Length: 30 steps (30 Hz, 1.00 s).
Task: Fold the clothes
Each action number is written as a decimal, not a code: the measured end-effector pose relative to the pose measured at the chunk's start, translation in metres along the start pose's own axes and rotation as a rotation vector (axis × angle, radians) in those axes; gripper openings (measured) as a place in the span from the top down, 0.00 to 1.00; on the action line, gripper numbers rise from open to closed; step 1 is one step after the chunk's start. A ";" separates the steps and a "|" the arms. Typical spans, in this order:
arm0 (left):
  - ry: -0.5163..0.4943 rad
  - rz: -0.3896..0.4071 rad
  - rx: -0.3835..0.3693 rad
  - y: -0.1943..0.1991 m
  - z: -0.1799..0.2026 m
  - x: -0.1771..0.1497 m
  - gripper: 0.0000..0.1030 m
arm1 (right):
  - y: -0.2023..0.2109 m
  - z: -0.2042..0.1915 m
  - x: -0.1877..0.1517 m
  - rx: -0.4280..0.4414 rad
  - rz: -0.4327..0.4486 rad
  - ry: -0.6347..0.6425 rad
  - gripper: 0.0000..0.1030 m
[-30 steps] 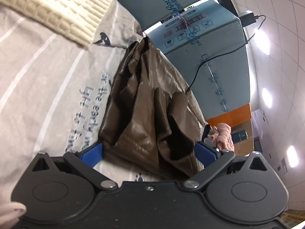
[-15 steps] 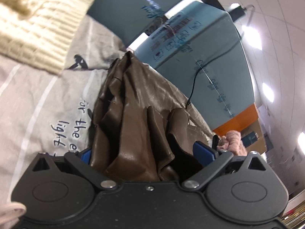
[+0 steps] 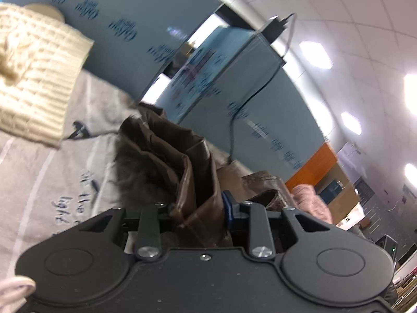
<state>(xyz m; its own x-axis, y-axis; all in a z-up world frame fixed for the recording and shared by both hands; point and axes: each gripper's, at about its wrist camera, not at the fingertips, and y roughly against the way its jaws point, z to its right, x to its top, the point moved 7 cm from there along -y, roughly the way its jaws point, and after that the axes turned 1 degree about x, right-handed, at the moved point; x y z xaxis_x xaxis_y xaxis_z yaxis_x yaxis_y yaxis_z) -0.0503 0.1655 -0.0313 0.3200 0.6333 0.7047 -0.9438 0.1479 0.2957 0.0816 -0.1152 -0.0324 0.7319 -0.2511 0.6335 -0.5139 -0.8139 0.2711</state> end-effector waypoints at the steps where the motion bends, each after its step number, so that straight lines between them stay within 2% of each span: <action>1: -0.011 0.010 -0.010 0.002 0.006 0.001 0.71 | 0.004 -0.004 0.002 0.013 0.006 0.008 0.88; 7: -0.068 0.059 -0.080 0.005 0.050 0.008 0.71 | 0.037 -0.019 0.020 0.058 0.064 0.054 0.89; 15: -0.157 0.087 -0.198 -0.021 0.126 0.012 0.71 | 0.094 -0.008 0.074 0.069 0.205 0.111 0.89; 23: -0.220 0.100 -0.336 -0.082 0.213 0.000 0.71 | 0.144 0.026 0.141 -0.011 0.362 0.164 0.89; 30: -0.255 0.073 -0.407 -0.145 0.272 -0.026 0.71 | 0.176 0.071 0.187 -0.107 0.453 0.187 0.89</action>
<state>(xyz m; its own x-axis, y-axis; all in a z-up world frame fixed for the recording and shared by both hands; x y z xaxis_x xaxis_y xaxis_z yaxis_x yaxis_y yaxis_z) 0.1009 -0.0794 0.0825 0.2137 0.4547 0.8647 -0.9043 0.4268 -0.0009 0.1598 -0.3426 0.0828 0.3363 -0.4606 0.8214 -0.8119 -0.5838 0.0050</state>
